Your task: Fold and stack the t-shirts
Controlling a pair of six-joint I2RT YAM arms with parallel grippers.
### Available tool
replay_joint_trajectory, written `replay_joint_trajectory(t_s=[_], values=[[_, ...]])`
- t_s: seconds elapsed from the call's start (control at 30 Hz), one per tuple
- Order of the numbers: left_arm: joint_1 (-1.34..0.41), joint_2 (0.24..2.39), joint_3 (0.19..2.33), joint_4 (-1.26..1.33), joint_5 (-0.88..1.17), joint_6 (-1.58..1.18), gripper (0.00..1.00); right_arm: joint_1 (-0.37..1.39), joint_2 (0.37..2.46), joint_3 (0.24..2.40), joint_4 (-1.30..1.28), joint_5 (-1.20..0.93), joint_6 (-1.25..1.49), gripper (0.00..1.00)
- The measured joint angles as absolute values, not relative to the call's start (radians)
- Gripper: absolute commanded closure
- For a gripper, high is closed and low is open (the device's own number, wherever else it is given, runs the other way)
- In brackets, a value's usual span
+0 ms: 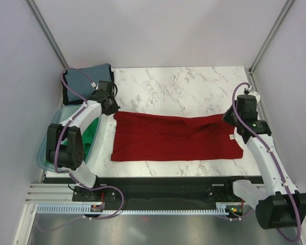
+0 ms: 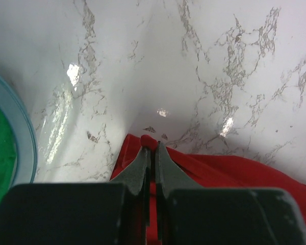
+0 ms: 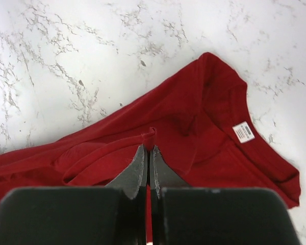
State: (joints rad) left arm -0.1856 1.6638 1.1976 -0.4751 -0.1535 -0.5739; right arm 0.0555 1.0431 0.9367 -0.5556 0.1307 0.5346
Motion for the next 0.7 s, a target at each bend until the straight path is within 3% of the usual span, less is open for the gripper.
replay_joint_trajectory(t_s=[0.43, 0.47, 0.53, 0.57, 0.6, 0.63, 0.67, 0.7], values=[[-0.196, 1.513, 1.009, -0.419, -0.139, -0.575, 0.98, 0.05, 0.815, 0.748, -0.701, 0.243, 0.652, 1.0], [-0.197, 1.491, 0.982, -0.41, -0.136, -0.575, 0.98, 0.049, 0.81, 0.738, -0.711, 0.243, 0.658, 0.96], [-0.199, 1.449, 0.929, -0.406, -0.128, -0.579, 0.92, 0.049, 0.796, 0.727, -0.743, 0.244, 0.677, 0.81], [-0.2, 1.43, 0.902, -0.406, -0.125, -0.58, 0.81, 0.048, 0.786, 0.727, -0.752, 0.244, 0.69, 0.48], [-0.201, 1.409, 0.874, -0.405, -0.119, -0.582, 0.76, 0.048, 0.774, 0.727, -0.757, 0.244, 0.706, 0.27], [-0.2, 1.389, 0.845, -0.4, -0.11, -0.587, 0.7, 0.048, 0.757, 0.727, -0.764, 0.246, 0.72, 0.13], [-0.2, 1.368, 0.816, -0.395, -0.097, -0.591, 0.56, 0.048, 0.741, 0.727, -0.769, 0.245, 0.725, 0.03], [-0.2, 1.349, 0.791, -0.387, -0.089, -0.595, 0.5, 0.048, 0.723, 0.727, -0.773, 0.243, 0.74, 0.02]])
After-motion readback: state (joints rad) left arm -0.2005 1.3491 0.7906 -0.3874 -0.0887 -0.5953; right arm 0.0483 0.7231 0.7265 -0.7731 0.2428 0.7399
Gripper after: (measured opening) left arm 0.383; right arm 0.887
